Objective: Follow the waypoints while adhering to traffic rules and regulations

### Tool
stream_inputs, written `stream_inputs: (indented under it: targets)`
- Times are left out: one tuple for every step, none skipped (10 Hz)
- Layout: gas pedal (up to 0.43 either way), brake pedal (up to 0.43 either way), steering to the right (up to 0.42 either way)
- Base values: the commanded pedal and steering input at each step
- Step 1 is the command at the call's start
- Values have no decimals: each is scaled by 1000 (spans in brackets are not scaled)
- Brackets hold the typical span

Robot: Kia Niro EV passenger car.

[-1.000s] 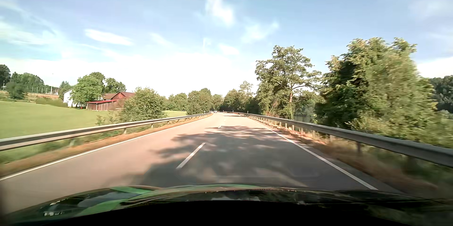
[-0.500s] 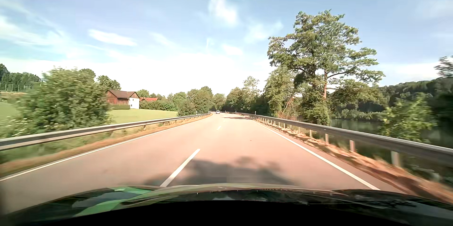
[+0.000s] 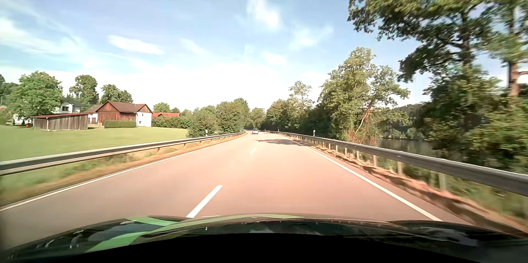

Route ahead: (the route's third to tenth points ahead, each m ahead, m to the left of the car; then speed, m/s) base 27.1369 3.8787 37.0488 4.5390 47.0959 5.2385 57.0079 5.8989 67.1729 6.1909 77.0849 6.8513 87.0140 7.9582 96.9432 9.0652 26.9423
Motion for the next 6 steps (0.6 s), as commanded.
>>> stream_inputs:
  targets:
    - [240,0,-8]
    - [228,0,-8]
    - [228,0,-8]
    - [228,0,-8]
    - [228,0,-8]
    - [240,0,-8]
